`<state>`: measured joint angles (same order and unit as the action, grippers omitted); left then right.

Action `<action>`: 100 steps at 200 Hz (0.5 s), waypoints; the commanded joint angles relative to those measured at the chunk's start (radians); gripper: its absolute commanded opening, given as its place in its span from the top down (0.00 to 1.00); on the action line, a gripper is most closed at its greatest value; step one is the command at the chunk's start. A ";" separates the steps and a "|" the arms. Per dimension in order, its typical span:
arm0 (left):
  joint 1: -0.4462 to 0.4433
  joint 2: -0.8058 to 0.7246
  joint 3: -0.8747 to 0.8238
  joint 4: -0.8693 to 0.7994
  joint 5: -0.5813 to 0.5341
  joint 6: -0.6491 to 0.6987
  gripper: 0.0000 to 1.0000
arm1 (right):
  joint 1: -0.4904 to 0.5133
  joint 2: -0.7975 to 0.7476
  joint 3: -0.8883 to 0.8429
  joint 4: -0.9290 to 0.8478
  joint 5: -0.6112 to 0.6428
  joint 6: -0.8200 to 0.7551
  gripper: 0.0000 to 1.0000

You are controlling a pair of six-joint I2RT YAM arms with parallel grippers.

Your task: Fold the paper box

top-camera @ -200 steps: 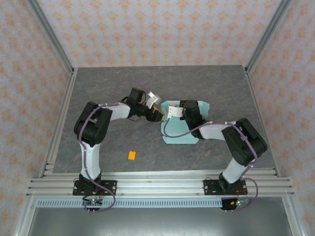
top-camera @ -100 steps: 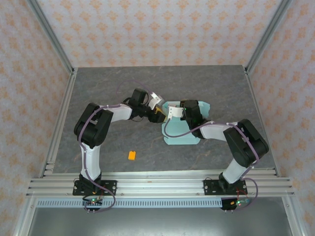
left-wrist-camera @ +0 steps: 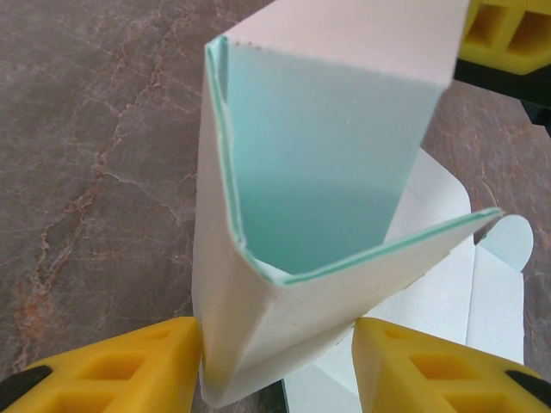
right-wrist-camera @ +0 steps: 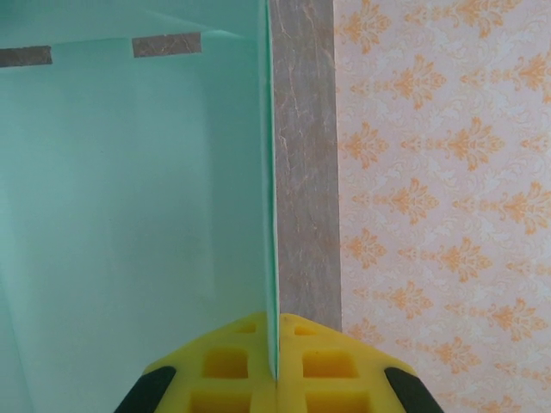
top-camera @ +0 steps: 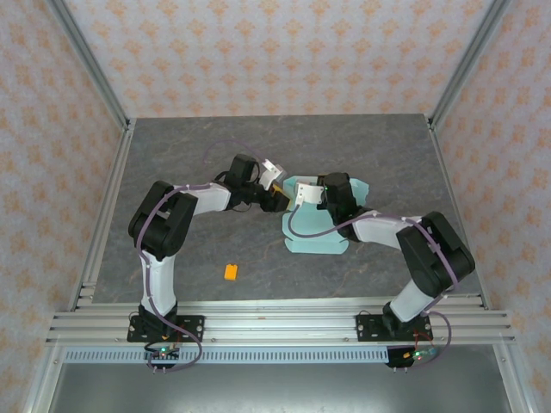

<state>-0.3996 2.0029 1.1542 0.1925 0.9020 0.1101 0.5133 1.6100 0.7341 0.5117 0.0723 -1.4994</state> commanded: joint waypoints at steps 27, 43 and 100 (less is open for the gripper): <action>-0.013 -0.052 -0.009 0.071 -0.063 -0.022 0.52 | 0.001 -0.019 0.027 -0.048 -0.046 0.064 1.00; -0.017 -0.050 -0.011 0.077 -0.069 -0.027 0.53 | 0.001 -0.019 0.028 -0.046 -0.051 0.079 1.00; -0.025 -0.068 -0.002 0.033 -0.043 -0.004 0.48 | -0.001 -0.008 0.041 -0.053 -0.042 0.083 1.00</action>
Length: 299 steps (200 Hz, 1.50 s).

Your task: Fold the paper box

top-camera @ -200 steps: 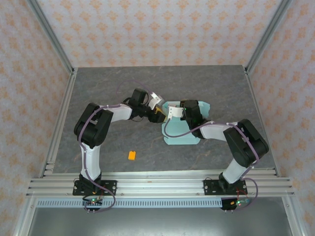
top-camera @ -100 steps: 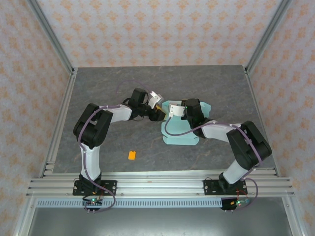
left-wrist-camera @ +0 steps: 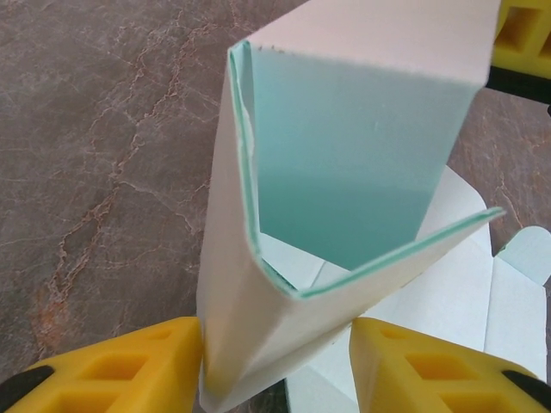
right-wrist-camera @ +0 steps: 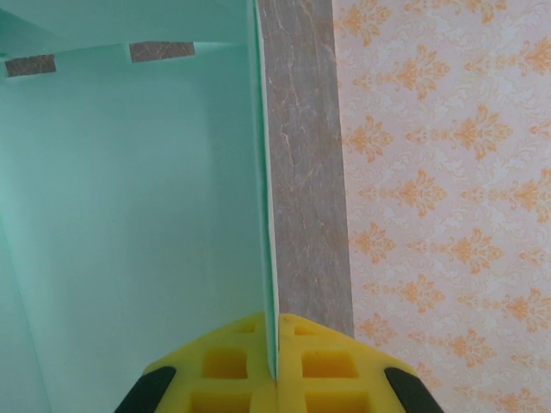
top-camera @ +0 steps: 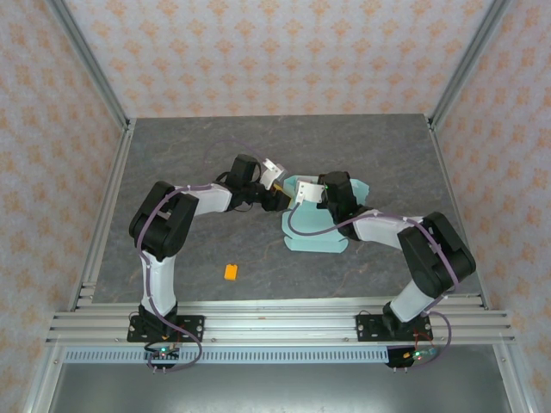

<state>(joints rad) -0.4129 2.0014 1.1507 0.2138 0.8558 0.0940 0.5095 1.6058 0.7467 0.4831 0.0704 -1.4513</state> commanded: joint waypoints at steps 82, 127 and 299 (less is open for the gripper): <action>0.006 -0.075 0.019 -0.039 0.095 0.044 0.40 | 0.003 0.008 0.039 -0.033 -0.038 0.025 1.00; 0.029 -0.072 0.024 -0.072 0.143 0.053 0.40 | 0.003 0.014 0.051 -0.041 -0.035 0.016 1.00; 0.168 -0.169 -0.079 -0.113 0.091 0.013 0.30 | 0.004 0.021 0.056 -0.046 -0.026 0.006 1.00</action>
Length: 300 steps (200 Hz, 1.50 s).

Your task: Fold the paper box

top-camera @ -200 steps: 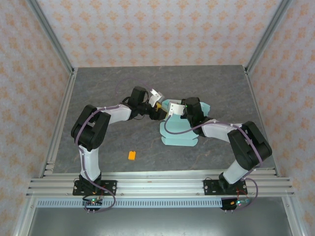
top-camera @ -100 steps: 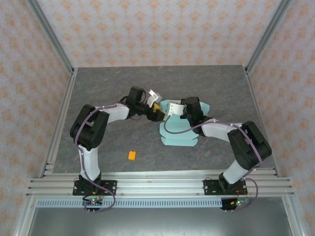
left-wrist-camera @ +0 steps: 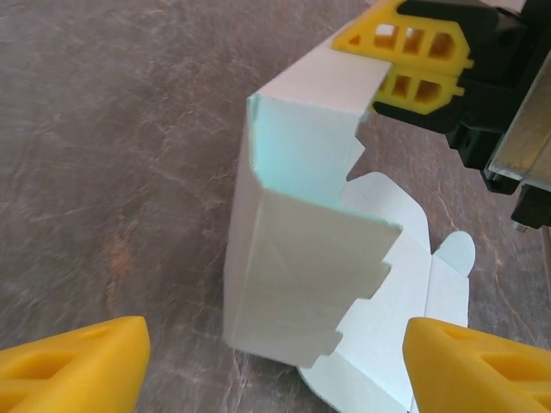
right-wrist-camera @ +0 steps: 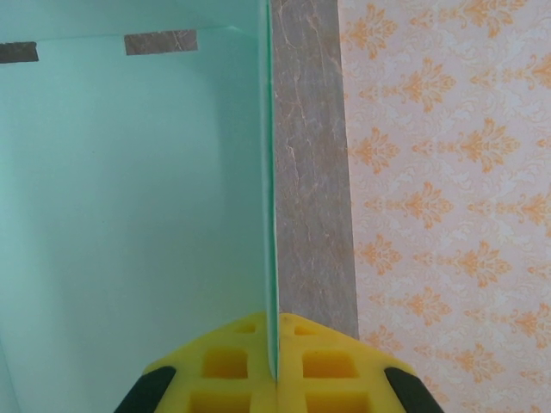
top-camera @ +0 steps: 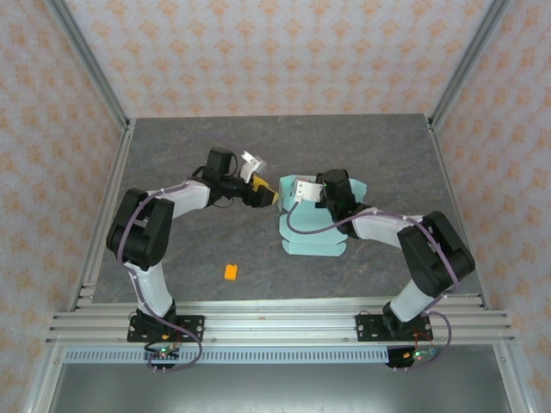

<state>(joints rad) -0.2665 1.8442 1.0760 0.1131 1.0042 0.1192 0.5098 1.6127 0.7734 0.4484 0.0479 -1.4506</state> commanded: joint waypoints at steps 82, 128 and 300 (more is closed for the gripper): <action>-0.055 0.151 0.200 -0.206 0.000 0.095 0.41 | 0.003 0.021 0.030 -0.013 0.000 0.008 1.00; -0.077 0.180 0.233 -0.187 0.037 0.094 0.45 | 0.003 0.018 0.023 -0.010 0.015 -0.011 1.00; -0.145 0.147 0.098 0.138 -0.077 -0.053 0.42 | 0.022 0.037 0.009 0.048 0.042 -0.031 1.00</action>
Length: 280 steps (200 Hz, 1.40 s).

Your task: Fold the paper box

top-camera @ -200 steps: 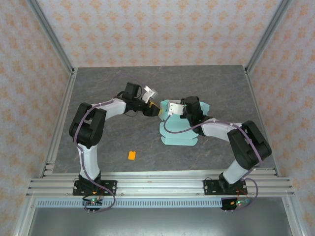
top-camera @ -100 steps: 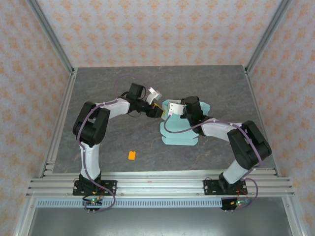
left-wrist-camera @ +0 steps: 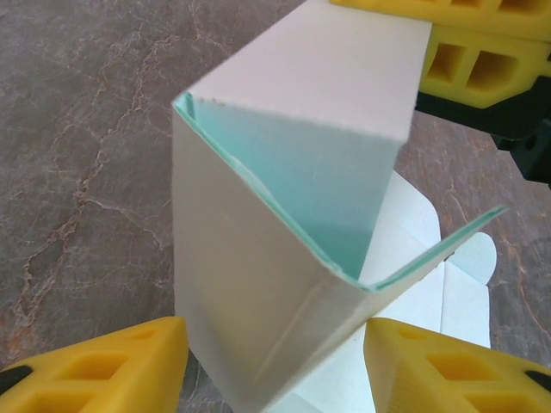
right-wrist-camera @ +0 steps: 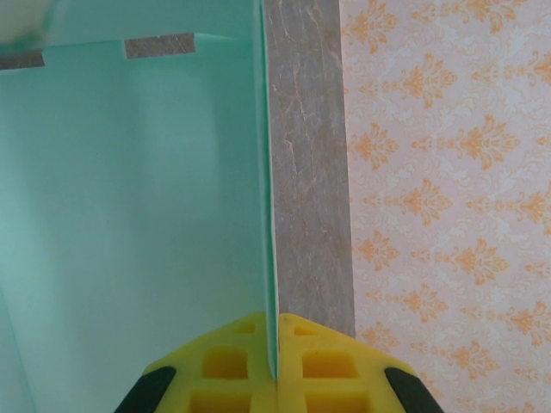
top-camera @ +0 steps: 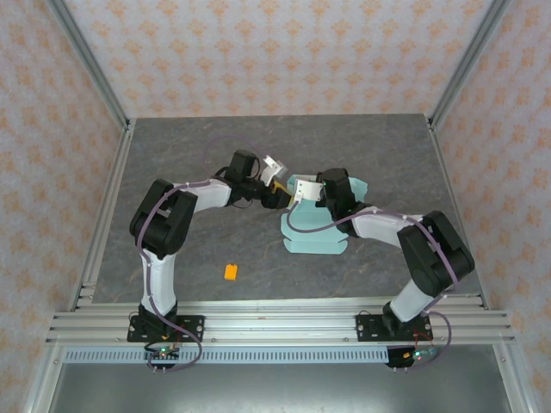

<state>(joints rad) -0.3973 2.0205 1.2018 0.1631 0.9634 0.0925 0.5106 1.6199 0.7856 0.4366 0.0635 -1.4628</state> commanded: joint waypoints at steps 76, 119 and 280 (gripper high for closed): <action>-0.035 -0.084 -0.176 0.248 -0.136 -0.071 0.42 | 0.058 0.042 -0.078 0.218 0.073 -0.097 1.00; -0.048 -0.089 -0.213 0.293 -0.153 -0.081 0.43 | 0.065 0.047 -0.091 0.244 0.087 -0.112 1.00; -0.075 -0.136 -0.264 0.316 -0.176 -0.057 0.39 | 0.061 0.007 -0.079 0.171 0.059 -0.072 1.00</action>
<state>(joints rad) -0.4648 1.9507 0.9260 0.5304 0.7395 -0.0021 0.5690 1.6573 0.7044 0.6434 0.1341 -1.5639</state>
